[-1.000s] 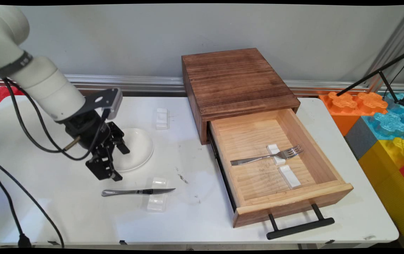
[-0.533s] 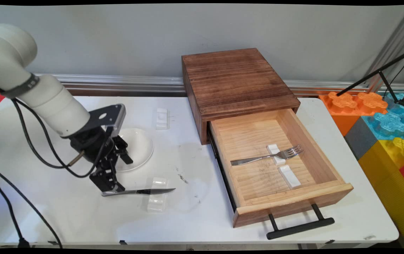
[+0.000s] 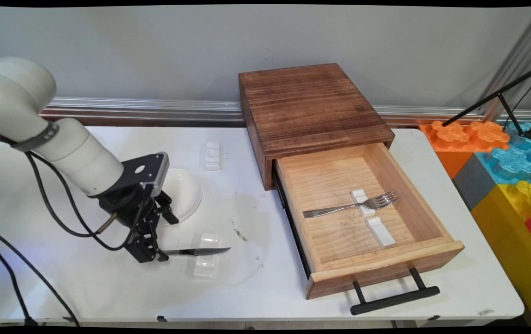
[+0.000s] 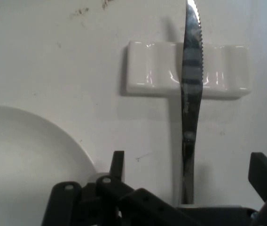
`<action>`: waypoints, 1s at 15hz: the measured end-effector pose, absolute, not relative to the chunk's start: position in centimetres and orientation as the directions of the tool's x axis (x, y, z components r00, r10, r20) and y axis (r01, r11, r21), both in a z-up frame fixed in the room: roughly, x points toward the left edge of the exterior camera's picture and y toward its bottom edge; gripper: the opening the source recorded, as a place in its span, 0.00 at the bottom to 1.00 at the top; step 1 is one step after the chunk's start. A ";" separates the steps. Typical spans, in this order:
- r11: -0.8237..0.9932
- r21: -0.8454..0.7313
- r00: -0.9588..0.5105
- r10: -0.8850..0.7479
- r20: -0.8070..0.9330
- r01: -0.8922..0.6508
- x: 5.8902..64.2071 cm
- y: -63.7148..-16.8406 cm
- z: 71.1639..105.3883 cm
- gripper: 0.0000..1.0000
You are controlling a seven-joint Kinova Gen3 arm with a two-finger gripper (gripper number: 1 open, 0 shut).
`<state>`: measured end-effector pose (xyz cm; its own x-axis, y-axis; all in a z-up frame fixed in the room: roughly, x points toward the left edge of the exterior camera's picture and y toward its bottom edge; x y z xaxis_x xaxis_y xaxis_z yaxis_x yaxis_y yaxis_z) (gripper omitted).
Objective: Pick up the knife from the right of the white plate
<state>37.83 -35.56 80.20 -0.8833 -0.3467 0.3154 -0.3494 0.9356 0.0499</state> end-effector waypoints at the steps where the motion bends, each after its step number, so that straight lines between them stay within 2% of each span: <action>1: 0.936 0.047 -0.883 -0.346 0.318 -0.349 37.7 -35.4 79.9 1.00; 15: 0.931 0.024 -0.874 -0.350 0.336 -0.363 37.0 -34.0 77.3 1.00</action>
<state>36.98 -34.01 77.27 -0.8745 -0.3495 0.3363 -0.3632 0.9314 0.0235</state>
